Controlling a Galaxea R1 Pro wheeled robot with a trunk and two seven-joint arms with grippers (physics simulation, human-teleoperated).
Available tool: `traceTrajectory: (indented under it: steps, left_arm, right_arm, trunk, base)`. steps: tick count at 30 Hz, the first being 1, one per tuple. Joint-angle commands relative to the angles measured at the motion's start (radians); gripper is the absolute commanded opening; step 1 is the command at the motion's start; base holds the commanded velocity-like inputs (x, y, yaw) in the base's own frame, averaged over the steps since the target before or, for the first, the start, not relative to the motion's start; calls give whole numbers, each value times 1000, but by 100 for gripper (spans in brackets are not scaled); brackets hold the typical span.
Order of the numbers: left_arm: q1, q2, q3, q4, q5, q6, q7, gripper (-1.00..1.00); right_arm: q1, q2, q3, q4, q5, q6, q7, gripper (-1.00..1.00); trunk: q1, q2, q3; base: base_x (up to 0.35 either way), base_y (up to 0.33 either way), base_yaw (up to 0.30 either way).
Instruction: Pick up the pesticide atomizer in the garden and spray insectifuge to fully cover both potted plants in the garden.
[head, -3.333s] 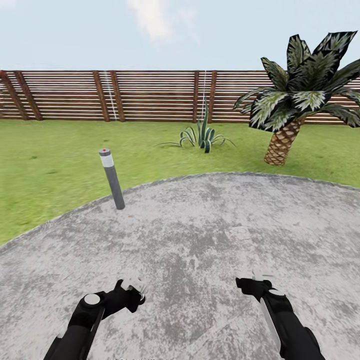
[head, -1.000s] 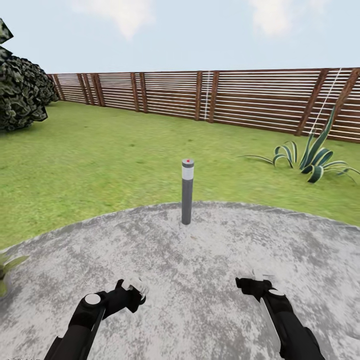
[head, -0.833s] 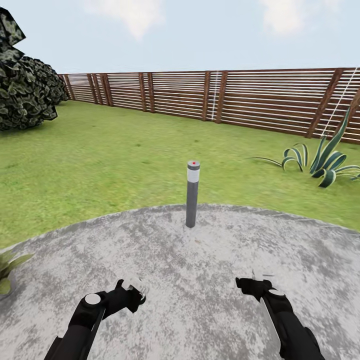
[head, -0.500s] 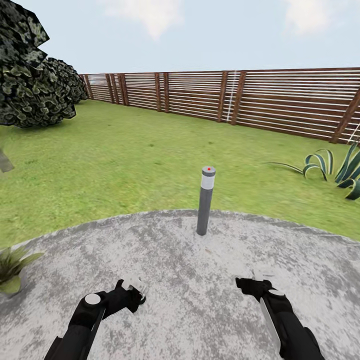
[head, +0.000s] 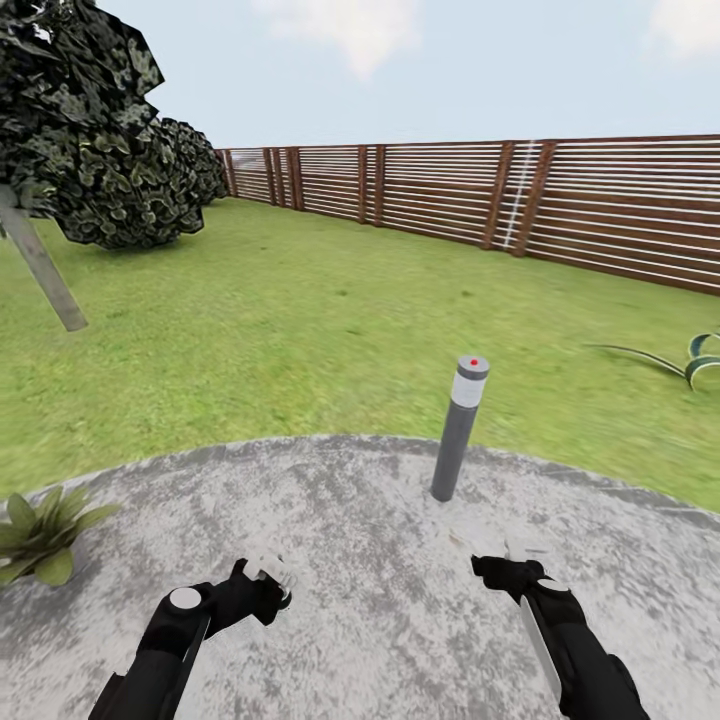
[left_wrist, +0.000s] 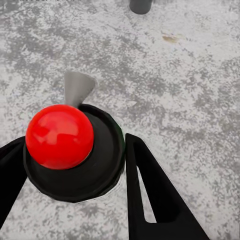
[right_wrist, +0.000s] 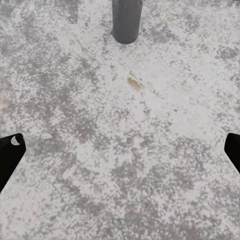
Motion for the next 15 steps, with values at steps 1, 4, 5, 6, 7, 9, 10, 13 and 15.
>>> traceTrajectory:
  steps: [1, 4, 5, 6, 7, 9, 10, 13, 15]
  left_arm:
    - [-1, -1, 3, -1, -6, 4, -9, -100]
    - [-1, -1, 2, -1, -6, 4, -9, -100]
    - [-1, -1, 2, -1, -6, 4, -9, -100]
    - [-1, -1, 3, -1, -6, 3, -9, -100]
    - [0, -1, 3, -1, -6, 4, -9, -100]
    - [-1, -1, 3, -1, -6, 4, -9, -100]
    - [-1, -1, 3, -2, -6, 4, -9, -100]
    - [-1, -1, 3, -1, -6, 4, -9, -100]
    - [-1, -1, 3, -2, -6, 4, -9, -100]
  right_arm:
    - [0, 0, -2, -2, 8, 6, 5, 100]
    - [0, 1, -2, -2, 8, 6, 5, 100]
    - [0, 0, -2, -2, 8, 6, 5, 100]
    - [0, 0, -2, -2, 8, 6, 5, 100]
    - [0, 0, -2, -2, 8, 6, 5, 100]
    - [0, 0, -2, -3, 8, 6, 5, 100]
    - [0, 0, -2, -2, 8, 6, 5, 100]
    - [0, 0, -2, -2, 8, 6, 5, 100]
    - [0, 0, -2, -2, 8, 6, 5, 100]
  trunk:
    - [1, 0, -1]
    - [1, 0, -1]
    - [1, 0, -1]
    - [1, 0, -1]
    - [1, 0, -1]
    - [1, 0, -1]
    - [1, 0, -1]
    - [1, 0, -1]
    - [1, 0, -1]
  base:
    - [336, 0, 258]
    - [333, 0, 258]
    - [316, 0, 258]
    - [305, 0, 258]
    - [287, 0, 258]
    - [270, 0, 258]
    - [231, 0, 258]
    - [181, 0, 258]
    - [69, 0, 258]
